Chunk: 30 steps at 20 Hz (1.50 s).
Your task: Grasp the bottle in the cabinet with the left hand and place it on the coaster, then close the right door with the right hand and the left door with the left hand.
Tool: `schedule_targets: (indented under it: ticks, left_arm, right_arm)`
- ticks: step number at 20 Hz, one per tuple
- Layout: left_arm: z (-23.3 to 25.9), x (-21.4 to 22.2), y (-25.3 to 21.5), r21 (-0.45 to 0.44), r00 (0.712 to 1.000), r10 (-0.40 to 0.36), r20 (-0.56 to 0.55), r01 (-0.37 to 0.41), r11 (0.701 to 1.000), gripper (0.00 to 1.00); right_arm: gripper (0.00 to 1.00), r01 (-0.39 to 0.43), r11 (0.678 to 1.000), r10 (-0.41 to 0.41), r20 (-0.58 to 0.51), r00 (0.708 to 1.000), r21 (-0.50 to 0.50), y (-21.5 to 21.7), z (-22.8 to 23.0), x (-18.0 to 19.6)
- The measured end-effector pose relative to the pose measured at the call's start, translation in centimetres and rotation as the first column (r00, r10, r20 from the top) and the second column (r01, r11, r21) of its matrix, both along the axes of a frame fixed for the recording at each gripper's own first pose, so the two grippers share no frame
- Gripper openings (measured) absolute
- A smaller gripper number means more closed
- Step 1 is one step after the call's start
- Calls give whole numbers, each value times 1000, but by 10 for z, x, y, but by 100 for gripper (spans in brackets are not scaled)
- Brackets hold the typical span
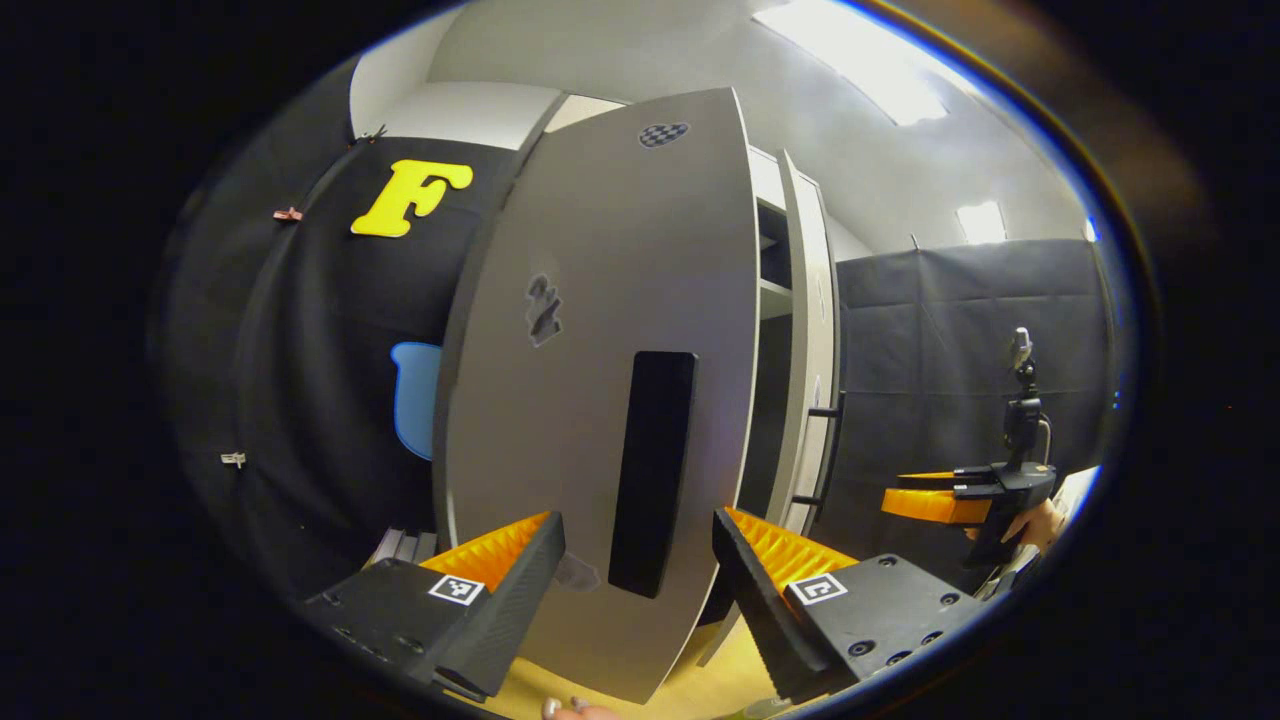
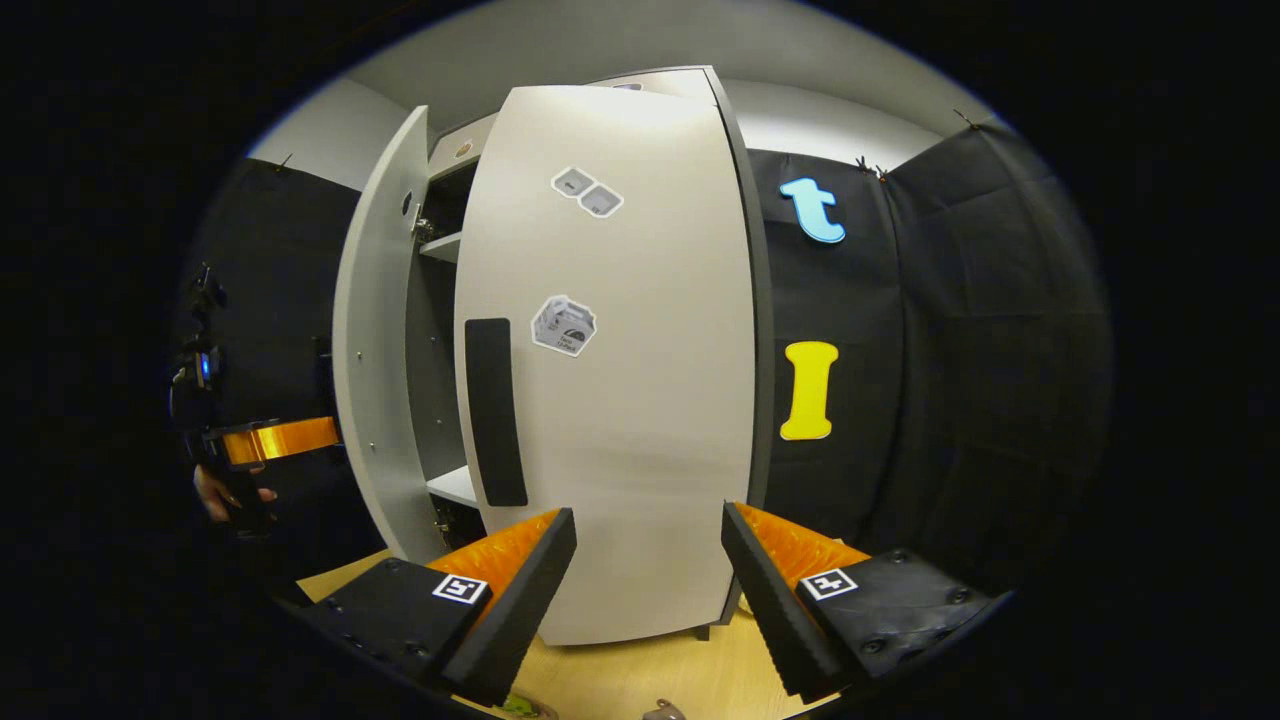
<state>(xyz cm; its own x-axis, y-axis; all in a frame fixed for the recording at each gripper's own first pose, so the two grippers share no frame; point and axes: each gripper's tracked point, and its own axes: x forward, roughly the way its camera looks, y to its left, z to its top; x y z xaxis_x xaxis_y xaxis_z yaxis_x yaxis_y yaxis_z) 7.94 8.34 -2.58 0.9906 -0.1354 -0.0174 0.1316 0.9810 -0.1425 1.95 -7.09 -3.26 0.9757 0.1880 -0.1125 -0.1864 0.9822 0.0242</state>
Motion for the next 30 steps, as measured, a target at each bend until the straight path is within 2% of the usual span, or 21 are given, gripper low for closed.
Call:
schedule_targets:
  ticks: [4,9,10,11,17,18,19,30]
  left_arm:
    - [-3,4,-14,24,999,-32,-4,32,999,95]
    - [-4,-5,-7,67,1000,20,-18,-18,998,95]
    - [-3,-9,-4,70,999,35,-20,-33,997,97]
    - [-2,-12,-1,72,999,48,-21,-46,996,94]
    - [-3,-39,13,99,990,140,-34,-136,986,94]
    - [-2,-43,16,101,988,152,-37,-148,984,92]
    - [-3,-47,15,100,986,161,-43,-156,983,94]
    - [-6,-72,19,101,975,210,-70,-203,974,95]
  right_arm:
    - [97,9,999,-8,11,1000,-45,-12,2,-7]
    - [97,20,999,-20,-13,1000,-44,-17,-6,-12]
    - [98,22,999,-23,-13,1000,-40,-16,-7,-12]
    - [98,23,999,-23,-12,1000,-30,-15,-5,-13]
    - [98,-17,1000,17,-3,1000,-19,7,-6,-15]
    - [98,-28,1000,28,-3,1000,-13,12,-7,-14]
    - [98,-35,999,35,-1,999,-9,15,-8,-13]
    - [98,-81,997,81,-14,997,7,30,-15,-2]
